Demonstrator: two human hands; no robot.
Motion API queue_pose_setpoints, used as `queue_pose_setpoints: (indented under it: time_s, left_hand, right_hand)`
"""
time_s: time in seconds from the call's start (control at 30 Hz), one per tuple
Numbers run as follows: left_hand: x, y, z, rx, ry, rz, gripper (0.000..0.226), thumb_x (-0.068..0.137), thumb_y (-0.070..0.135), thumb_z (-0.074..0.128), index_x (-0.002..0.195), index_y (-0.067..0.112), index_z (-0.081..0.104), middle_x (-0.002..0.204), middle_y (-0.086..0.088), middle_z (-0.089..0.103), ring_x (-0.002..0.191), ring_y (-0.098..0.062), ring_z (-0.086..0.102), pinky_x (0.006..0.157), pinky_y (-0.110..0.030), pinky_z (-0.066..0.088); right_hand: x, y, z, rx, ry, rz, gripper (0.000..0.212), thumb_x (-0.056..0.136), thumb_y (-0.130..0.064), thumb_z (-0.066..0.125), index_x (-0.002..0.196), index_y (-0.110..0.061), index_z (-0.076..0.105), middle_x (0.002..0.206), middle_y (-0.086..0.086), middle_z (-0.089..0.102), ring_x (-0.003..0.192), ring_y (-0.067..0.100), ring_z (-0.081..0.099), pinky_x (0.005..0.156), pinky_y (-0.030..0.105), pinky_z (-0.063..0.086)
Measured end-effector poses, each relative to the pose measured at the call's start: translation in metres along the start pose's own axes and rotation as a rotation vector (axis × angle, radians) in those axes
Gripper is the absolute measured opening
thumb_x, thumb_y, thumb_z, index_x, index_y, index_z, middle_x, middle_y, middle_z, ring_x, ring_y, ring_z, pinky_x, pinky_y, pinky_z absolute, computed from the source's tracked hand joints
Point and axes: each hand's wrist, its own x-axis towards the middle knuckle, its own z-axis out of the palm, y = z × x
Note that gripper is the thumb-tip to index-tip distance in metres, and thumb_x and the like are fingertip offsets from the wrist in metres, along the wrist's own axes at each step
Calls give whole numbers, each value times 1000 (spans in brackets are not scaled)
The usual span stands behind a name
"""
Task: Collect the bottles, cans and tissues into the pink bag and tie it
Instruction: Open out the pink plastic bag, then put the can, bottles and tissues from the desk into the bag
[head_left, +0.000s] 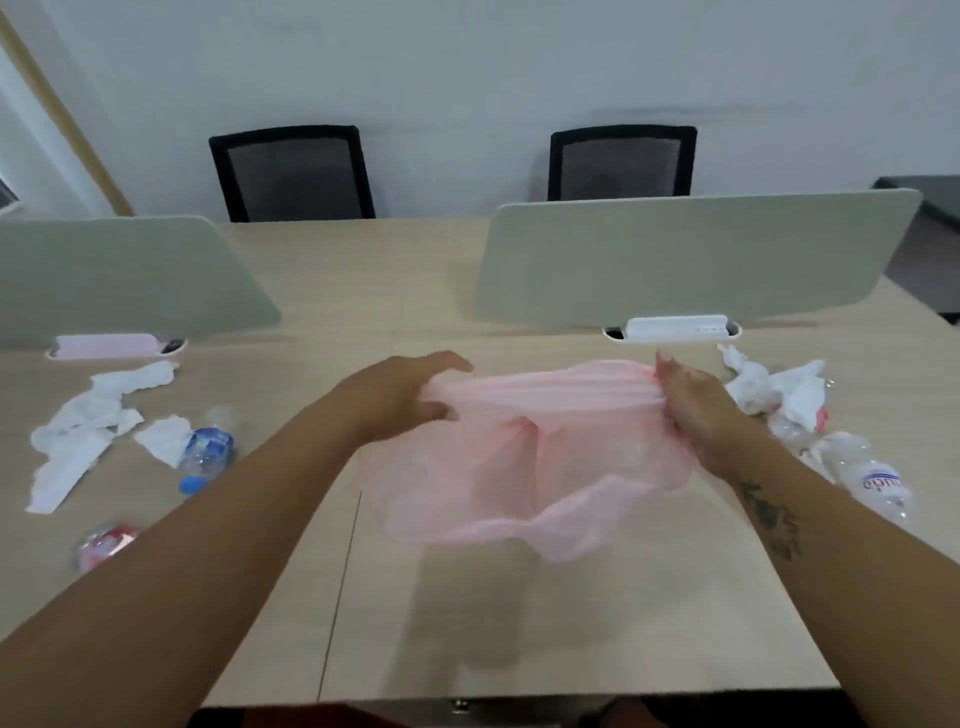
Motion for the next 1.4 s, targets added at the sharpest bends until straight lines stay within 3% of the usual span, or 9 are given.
queue_pose_setpoints:
  time_s: [0.13,0.27,0.4,0.7,0.8,0.9,1.07,1.2,1.4]
  left_hand:
    - [15,-9,12,-130,266,-13,19,95,13,47,88,21,63,88,-5,64,84,-29,61,72,-31,47]
    - [24,14,13,-300,394,25,18,96,10,46,89,16,62,78,-1,59,68,-21,52,53,-20,35]
    - [28,16,1,-216,344,-6,10,88,31,65,87,24,59,77,2,58,72,-24,55,62,-30,41]
    - [40,-10,-14,-142,383,-79,25,94,25,49,71,17,51,76,-6,62,71,-32,62,65,-41,51]
    - [51,11,0,-128,398,-85,26,96,27,43,75,15,52,82,-9,62,77,-33,58,68,-39,48]
    - [67,39,20,-164,384,-98,30,96,31,43,73,14,49,81,-10,59,76,-33,55,68,-38,46]
    - [94,75,56,-132,356,-78,32,97,30,43,70,14,45,81,-15,59,76,-35,54,62,-35,40]
    - [115,97,80,-87,332,-87,32,99,31,42,73,13,48,83,-17,59,78,-36,54,65,-37,41]
    - [136,110,100,-88,341,-140,37,98,32,44,66,14,40,77,-14,56,76,-36,52,67,-40,44]
  right_hand:
    - [-16,13,16,-138,300,-161,58,84,-66,46,101,-12,59,104,7,57,101,29,56,83,39,44]
    - [-35,4,50,-377,11,-363,100,62,-70,67,146,-33,29,135,0,44,124,19,41,104,39,36]
    - [-20,8,67,-656,22,-346,18,90,-22,52,106,-18,59,94,9,65,91,33,61,71,36,47]
    - [-2,23,33,-626,185,-299,12,97,-18,35,91,-12,43,84,12,60,77,35,56,63,39,44]
    - [-4,41,25,-568,4,-122,43,90,-48,56,115,-14,52,112,13,60,100,34,58,79,43,49]
    - [-6,64,-1,-618,-97,-40,107,64,-72,70,150,-29,23,146,8,37,136,31,33,110,51,31]
    - [14,113,-59,-767,34,-42,133,41,-102,38,151,-29,20,149,4,35,139,30,26,113,47,23]
    - [24,152,-95,-951,96,54,101,67,-64,72,148,-28,24,146,5,37,128,33,39,103,47,33]
    - [29,196,-106,-1013,95,141,86,82,-40,67,152,-24,19,124,12,46,110,33,50,86,43,46]
